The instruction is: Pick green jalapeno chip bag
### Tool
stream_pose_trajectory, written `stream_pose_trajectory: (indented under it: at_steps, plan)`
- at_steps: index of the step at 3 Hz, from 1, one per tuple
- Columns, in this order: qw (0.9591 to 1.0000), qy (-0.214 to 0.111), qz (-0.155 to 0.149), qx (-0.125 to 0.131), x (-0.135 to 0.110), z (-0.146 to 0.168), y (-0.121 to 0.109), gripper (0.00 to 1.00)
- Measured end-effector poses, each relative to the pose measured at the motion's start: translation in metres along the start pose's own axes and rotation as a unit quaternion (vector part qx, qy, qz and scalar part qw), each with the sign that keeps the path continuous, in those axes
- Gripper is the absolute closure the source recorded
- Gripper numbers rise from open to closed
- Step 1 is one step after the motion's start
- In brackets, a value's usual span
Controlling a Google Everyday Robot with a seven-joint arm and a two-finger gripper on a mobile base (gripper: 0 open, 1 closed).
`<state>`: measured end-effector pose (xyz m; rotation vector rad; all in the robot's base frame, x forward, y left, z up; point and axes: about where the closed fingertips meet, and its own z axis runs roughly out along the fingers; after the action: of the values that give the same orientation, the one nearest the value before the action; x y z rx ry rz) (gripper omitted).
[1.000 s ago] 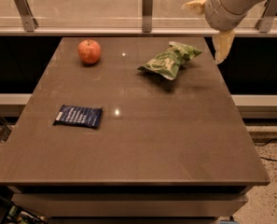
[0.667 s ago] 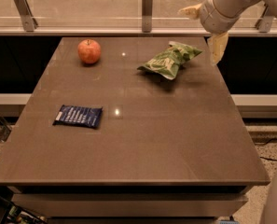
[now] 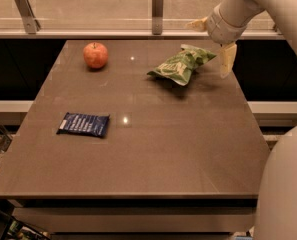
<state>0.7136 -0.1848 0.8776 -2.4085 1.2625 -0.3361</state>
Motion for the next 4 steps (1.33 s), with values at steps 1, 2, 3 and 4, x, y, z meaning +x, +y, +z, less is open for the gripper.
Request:
stream_pose_trajectory:
  at_steps: [1, 2, 3, 4]
  plan:
    - [0.9994, -0.019, -0.019, -0.023, -0.013, 0.013, 0.003, 0.00]
    - [0.9970, -0.039, -0.053, -0.042, -0.033, 0.020, 0.003, 0.00]
    - [0.9928, -0.054, -0.089, -0.060, -0.051, 0.021, 0.002, 0.18]
    - [0.9926, -0.056, -0.089, -0.061, -0.052, 0.025, 0.002, 0.41]
